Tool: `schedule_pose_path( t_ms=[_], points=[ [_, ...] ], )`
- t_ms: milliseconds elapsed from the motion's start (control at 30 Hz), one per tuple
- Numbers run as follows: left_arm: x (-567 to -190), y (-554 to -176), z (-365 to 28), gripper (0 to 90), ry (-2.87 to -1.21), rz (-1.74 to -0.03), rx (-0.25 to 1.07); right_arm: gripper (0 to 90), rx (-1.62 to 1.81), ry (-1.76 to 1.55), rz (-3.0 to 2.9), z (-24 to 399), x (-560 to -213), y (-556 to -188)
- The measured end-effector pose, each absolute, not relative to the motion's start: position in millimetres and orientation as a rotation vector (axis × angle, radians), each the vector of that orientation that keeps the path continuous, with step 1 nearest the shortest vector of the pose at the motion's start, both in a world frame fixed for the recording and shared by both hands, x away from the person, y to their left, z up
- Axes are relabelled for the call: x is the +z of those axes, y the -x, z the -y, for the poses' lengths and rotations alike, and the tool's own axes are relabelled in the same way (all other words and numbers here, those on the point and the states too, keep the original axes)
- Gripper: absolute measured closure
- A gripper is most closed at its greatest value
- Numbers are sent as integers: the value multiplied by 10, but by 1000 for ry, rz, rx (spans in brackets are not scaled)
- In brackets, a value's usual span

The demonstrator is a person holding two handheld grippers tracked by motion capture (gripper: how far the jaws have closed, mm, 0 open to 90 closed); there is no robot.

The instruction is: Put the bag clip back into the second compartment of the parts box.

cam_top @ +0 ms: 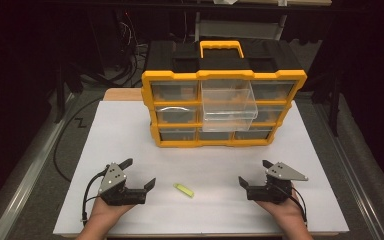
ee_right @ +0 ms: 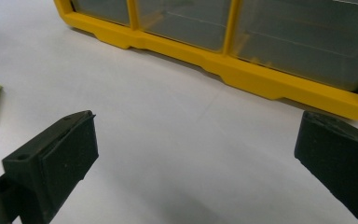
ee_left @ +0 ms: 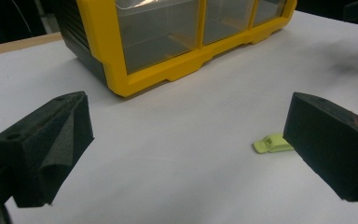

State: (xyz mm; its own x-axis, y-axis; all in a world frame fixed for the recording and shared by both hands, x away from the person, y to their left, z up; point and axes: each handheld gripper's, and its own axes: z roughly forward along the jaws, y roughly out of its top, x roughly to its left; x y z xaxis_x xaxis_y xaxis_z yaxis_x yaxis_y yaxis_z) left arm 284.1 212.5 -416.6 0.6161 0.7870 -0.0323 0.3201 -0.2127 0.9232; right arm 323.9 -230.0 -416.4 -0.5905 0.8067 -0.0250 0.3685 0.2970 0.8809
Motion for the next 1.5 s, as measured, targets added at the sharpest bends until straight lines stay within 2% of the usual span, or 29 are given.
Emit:
schedule_pose_path(
  t_ms=[700,967,1033,1133,1167,1267,1300,1500],
  points=[
    [-4157,-2794,-2065,4,-1761,-927,609,3,1249,-910,-2232,1738,-4117,-3460],
    [-4159,-2789,-2044,3,-1778,-920,609,67,1268,-888,-2258,1562,-4087,-3491],
    [-4150,-2790,-2050,4,-1764,-915,608,144,1301,-886,-2275,1467,-4078,-3519],
    [-4149,-2792,-2055,4,-1764,-910,607,174,1320,-875,-2284,1412,-4080,-3523],
    [-4150,-2793,-2055,3,-1765,-908,605,224,1330,-870,-2300,1366,-4096,-3499],
    [-4149,-2791,-2056,3,-1763,-908,603,270,1340,-860,-2309,1337,-4116,-3455],
    [-4146,-2786,-2055,4,-1763,-905,603,344,1364,-864,-2312,1327,-4126,-3412],
    [-4137,-2768,-2058,3,-1761,-903,607,610,1371,-847,-2371,1289,-4185,-3314]
  ],
)
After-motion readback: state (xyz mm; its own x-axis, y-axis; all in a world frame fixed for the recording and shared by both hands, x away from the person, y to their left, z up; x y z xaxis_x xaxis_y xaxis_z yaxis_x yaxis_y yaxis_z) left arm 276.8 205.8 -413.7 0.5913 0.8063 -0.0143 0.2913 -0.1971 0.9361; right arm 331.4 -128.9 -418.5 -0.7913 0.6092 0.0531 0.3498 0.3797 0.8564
